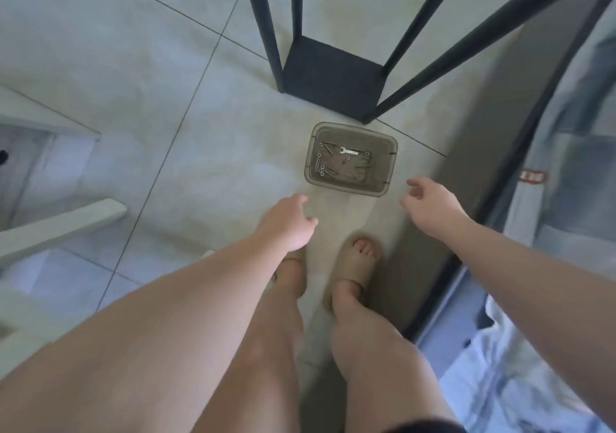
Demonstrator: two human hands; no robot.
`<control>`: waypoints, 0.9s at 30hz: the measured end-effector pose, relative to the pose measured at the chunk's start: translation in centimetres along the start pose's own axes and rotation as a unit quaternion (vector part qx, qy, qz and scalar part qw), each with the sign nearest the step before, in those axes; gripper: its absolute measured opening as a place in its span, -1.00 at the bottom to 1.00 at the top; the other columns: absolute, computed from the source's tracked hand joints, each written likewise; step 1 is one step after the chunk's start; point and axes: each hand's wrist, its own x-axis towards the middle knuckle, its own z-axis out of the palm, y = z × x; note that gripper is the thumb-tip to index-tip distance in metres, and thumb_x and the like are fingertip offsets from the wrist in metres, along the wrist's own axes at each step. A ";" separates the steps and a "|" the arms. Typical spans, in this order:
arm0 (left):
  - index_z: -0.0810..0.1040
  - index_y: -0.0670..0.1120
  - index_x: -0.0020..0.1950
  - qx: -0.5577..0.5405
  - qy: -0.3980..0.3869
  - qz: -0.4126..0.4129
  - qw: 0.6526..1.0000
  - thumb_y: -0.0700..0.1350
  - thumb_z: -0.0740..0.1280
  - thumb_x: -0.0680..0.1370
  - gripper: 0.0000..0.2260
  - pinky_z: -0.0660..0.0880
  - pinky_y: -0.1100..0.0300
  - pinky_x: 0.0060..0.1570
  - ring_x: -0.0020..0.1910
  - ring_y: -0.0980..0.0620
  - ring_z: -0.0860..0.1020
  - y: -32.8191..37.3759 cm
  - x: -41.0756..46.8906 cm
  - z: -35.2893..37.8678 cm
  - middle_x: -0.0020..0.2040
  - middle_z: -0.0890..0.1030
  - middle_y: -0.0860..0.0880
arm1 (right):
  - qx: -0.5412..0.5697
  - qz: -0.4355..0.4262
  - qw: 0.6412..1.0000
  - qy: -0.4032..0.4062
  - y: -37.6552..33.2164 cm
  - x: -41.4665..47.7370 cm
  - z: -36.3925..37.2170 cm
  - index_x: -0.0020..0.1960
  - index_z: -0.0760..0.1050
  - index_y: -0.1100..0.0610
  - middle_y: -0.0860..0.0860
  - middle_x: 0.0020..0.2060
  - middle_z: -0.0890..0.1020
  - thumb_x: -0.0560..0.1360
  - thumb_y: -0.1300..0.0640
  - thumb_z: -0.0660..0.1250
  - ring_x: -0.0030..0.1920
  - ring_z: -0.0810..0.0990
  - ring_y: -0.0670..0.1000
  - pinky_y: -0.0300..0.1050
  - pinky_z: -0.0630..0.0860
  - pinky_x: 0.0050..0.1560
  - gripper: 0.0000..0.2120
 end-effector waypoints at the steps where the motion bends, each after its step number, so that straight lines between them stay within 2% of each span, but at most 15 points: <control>1: 0.25 -0.01 0.58 0.006 0.012 0.010 1.000 0.04 0.25 0.63 -0.47 0.33 0.05 0.39 0.46 -0.12 0.36 0.7 -2.6 -0.7 0.53 0.35 -0.09 | -0.006 -0.010 1.000 0.003 -0.8 -2.2 -1.2 0.52 0.37 0.00 0.03 0.37 0.53 0.60 0.05 0.27 0.12 0.49 0.04 -0.20 0.36 -0.06 -0.51; 4: 0.28 0.00 0.57 0.011 0.053 0.034 0.998 0.09 0.24 0.62 -0.47 0.28 -0.04 0.45 0.52 -0.14 0.26 2.9 -10.7 -3.5 0.58 0.24 -0.05 | -0.029 -0.042 0.999 0.007 -3.2 -9.7 -4.4 0.53 0.36 0.04 0.07 0.40 0.50 0.60 0.09 0.26 0.23 0.51 0.09 -0.17 0.43 -0.09 -0.51; 5: 0.29 0.01 0.56 0.017 0.069 0.041 0.997 0.11 0.24 0.62 -0.47 0.28 -0.08 0.45 0.53 -0.15 0.23 3.6 -13.4 -4.5 0.59 0.23 -0.04 | -0.044 -0.057 0.997 0.005 -4.0 -12.5 -5.4 0.53 0.35 0.06 0.10 0.41 0.48 0.61 0.10 0.26 0.29 0.49 0.12 -0.13 0.46 -0.01 -0.51; 6: 0.29 0.02 0.56 0.022 0.083 0.049 0.995 0.13 0.24 0.61 -0.47 0.27 -0.10 0.45 0.54 -0.14 0.20 4.3 -16.0 -5.5 0.60 0.21 -0.04 | -0.059 -0.072 0.996 0.000 -4.7 -15.3 -6.4 0.54 0.33 0.08 0.13 0.42 0.45 0.61 0.11 0.25 0.35 0.46 0.15 -0.08 0.46 0.15 -0.50; 7: 0.28 0.03 0.56 0.027 0.098 0.058 0.993 0.14 0.24 0.61 -0.47 0.26 -0.12 0.45 0.55 -0.13 0.16 4.9 -18.6 -6.3 0.60 0.20 -0.04 | -0.075 -0.086 0.993 -0.007 -5.3 -18.0 -7.4 0.54 0.32 0.09 0.15 0.43 0.43 0.61 0.12 0.25 0.40 0.42 0.18 -0.02 0.41 0.30 -0.50; 9: 0.27 0.05 0.56 0.034 0.132 0.080 0.987 0.17 0.23 0.60 -0.46 0.23 -0.13 0.45 0.57 -0.11 0.12 6.2 -23.3 -7.7 0.61 0.19 -0.04 | -0.111 -0.118 0.987 -0.013 -6.1 -23.2 -9.4 0.56 0.28 0.09 0.14 0.47 0.38 0.62 0.09 0.23 0.45 0.34 0.19 0.09 0.31 0.45 -0.49; 14: 0.25 0.08 0.57 0.035 0.213 0.133 0.967 0.22 0.22 0.60 -0.43 0.14 -0.15 0.48 0.60 -0.12 0.05 9.1 -31.7 -9.8 0.63 0.15 -0.05 | -0.197 -0.220 0.955 0.031 -6.9 -32.4 -14.1 0.59 0.21 0.02 0.04 0.50 0.33 0.62 0.00 0.23 0.51 0.22 0.11 0.11 0.12 0.50 -0.44; 19: 0.17 0.10 0.59 0.004 0.299 0.137 0.945 0.28 0.17 0.59 -0.39 0.02 -0.18 0.51 0.62 -0.12 -0.05 10.1 -38.8 -12.2 0.65 0.06 -0.03 | -0.270 -0.336 0.899 0.073 -9.1 -37.9 -18.3 0.60 0.18 0.00 0.00 0.53 0.30 0.62 -0.07 0.25 0.54 0.20 0.09 0.13 0.09 0.54 -0.41; 23: 0.15 0.12 0.60 -0.023 0.383 0.115 0.916 0.29 0.19 0.58 -0.37 -0.03 -0.16 0.52 0.62 -0.10 -0.07 8.9 -43.6 -14.7 0.65 0.05 -0.02 | -0.296 -0.424 0.852 0.085 -12.7 -41.3 -20.0 0.61 0.15 -0.05 -0.05 0.55 0.26 0.62 -0.11 0.26 0.56 0.16 0.06 0.16 0.11 0.54 -0.39; 27: 0.15 0.10 0.61 -0.060 0.473 0.070 0.876 0.31 0.18 0.59 -0.36 -0.02 -0.19 0.53 0.62 -0.12 -0.06 6.4 -48.6 -16.1 0.65 0.07 -0.02 | -0.316 -0.530 0.782 0.089 -17.9 -45.2 -20.8 0.59 0.20 -0.02 -0.04 0.54 0.29 0.60 -0.07 0.28 0.55 0.17 0.06 0.14 0.09 0.55 -0.40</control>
